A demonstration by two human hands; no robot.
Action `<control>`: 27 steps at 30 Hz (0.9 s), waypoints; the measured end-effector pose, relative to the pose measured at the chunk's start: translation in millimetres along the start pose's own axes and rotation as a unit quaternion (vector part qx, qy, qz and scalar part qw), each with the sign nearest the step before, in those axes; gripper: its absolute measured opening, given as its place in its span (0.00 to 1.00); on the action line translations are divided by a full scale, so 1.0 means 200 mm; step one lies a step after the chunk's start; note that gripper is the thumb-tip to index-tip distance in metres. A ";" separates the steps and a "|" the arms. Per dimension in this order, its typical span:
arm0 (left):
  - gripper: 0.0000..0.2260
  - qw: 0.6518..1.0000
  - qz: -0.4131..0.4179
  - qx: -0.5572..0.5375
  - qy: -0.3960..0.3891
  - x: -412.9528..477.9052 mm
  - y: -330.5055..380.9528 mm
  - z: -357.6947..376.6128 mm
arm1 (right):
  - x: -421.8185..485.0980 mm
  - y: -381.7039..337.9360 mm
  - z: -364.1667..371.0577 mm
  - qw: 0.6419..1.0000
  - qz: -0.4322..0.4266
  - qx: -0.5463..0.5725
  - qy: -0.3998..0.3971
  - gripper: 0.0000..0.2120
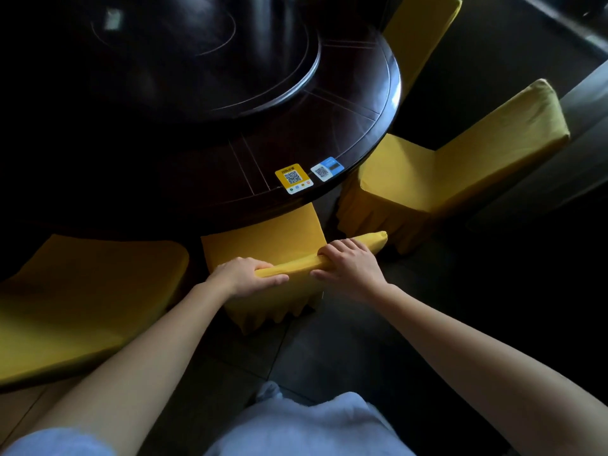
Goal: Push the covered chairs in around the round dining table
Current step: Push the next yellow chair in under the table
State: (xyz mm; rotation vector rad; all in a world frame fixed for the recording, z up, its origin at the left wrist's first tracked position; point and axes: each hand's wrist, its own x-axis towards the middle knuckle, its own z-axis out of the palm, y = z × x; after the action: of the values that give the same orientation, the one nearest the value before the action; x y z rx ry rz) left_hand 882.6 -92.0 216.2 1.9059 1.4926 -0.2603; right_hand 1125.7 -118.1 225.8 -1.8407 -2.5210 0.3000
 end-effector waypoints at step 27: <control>0.34 0.969 0.191 0.113 0.109 0.46 1.28 0.22 | -0.53 0.99 -0.05 0.984 0.142 0.106 0.016 0.32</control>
State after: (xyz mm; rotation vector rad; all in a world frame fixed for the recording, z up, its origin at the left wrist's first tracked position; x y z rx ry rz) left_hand 1157.1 -74.1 234.7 2.4245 1.2335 -0.0449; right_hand 1347.3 -159.0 216.3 -2.0915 -2.1073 0.5151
